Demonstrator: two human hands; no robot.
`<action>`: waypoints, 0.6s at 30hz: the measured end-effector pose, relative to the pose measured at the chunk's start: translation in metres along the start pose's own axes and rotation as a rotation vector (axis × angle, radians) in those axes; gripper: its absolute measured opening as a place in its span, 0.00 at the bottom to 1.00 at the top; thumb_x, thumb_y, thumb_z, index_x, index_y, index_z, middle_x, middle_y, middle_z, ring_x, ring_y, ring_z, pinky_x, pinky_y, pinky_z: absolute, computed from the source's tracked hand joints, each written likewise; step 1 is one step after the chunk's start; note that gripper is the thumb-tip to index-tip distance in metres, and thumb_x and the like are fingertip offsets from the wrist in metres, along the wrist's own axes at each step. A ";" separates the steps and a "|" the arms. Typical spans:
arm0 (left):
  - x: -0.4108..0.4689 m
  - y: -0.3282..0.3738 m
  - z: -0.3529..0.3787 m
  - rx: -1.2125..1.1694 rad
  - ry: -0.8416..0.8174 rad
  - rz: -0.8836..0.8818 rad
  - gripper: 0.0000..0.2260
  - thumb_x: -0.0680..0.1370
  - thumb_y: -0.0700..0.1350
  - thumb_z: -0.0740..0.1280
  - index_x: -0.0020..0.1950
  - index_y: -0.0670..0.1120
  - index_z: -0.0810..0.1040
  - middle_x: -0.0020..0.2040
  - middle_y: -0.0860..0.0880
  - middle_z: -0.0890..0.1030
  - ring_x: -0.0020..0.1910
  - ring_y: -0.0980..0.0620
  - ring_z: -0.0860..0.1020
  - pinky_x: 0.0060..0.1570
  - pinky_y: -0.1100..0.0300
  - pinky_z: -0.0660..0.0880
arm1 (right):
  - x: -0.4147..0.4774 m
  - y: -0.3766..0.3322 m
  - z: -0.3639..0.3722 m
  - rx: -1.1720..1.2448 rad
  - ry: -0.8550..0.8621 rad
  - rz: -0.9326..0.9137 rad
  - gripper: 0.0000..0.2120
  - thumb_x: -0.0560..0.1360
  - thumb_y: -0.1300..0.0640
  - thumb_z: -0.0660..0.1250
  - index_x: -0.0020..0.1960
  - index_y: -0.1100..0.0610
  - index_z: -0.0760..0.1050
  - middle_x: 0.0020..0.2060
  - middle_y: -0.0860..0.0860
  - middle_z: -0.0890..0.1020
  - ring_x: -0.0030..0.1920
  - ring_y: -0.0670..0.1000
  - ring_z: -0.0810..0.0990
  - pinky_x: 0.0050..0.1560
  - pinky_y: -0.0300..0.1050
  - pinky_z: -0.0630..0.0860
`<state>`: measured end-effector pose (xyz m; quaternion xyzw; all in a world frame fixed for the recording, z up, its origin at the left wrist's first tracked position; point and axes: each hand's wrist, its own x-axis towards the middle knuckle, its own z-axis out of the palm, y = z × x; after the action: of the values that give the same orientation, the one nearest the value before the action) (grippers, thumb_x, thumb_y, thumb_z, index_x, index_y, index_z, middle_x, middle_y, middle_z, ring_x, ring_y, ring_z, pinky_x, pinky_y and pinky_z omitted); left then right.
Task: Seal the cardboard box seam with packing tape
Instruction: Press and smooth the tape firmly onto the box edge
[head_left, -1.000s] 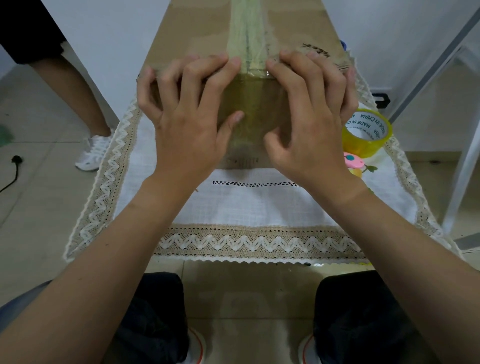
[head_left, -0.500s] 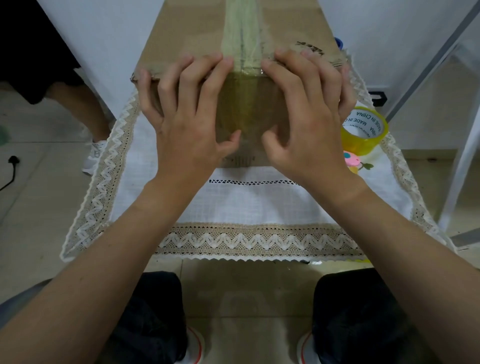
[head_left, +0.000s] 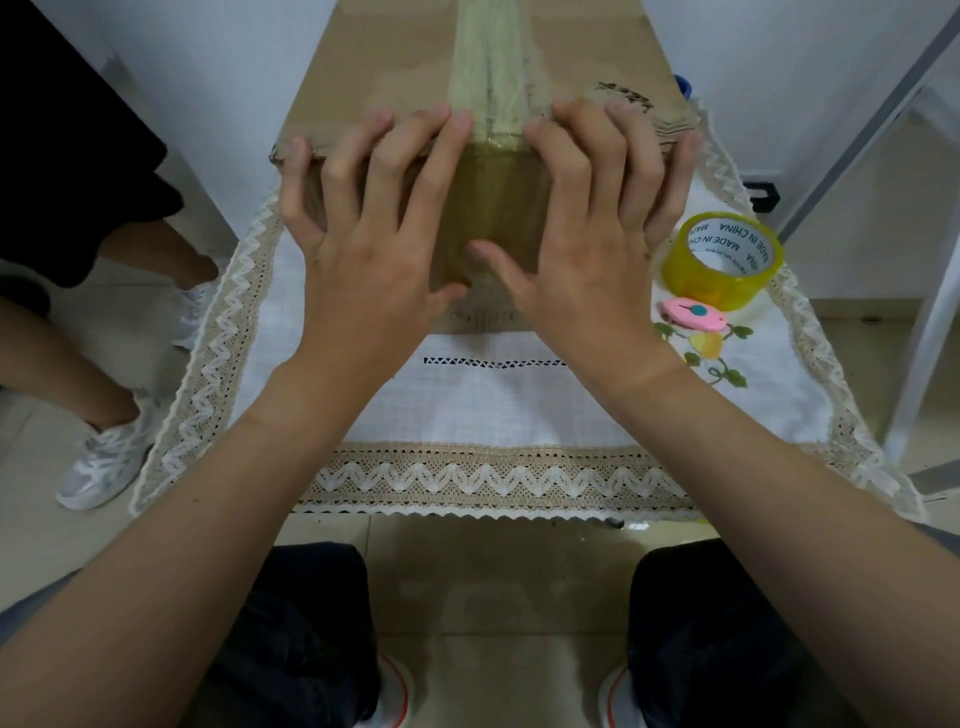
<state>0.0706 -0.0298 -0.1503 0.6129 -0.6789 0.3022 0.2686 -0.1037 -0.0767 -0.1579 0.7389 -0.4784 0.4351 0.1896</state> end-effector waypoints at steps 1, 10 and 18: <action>0.000 -0.001 0.001 -0.008 0.007 0.000 0.49 0.66 0.63 0.77 0.82 0.49 0.60 0.78 0.48 0.69 0.77 0.47 0.59 0.76 0.35 0.53 | -0.002 0.001 0.001 -0.019 -0.020 -0.020 0.41 0.71 0.31 0.71 0.74 0.53 0.65 0.73 0.56 0.74 0.76 0.60 0.64 0.77 0.73 0.52; 0.005 -0.001 -0.012 -0.177 -0.007 -0.031 0.37 0.74 0.65 0.71 0.80 0.51 0.68 0.75 0.51 0.72 0.74 0.46 0.65 0.75 0.36 0.56 | -0.004 0.004 0.002 -0.047 0.019 -0.058 0.44 0.71 0.26 0.68 0.75 0.54 0.66 0.72 0.58 0.76 0.75 0.59 0.64 0.76 0.74 0.55; 0.036 0.013 -0.007 -0.286 0.263 -0.259 0.15 0.83 0.63 0.64 0.53 0.55 0.85 0.50 0.55 0.82 0.56 0.46 0.77 0.59 0.43 0.66 | 0.040 0.003 -0.016 0.159 0.077 0.068 0.21 0.81 0.39 0.66 0.50 0.57 0.81 0.48 0.57 0.80 0.53 0.64 0.77 0.53 0.60 0.74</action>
<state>0.0541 -0.0476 -0.1201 0.6059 -0.5898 0.2434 0.4752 -0.1071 -0.0887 -0.1166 0.7177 -0.4595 0.5059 0.1336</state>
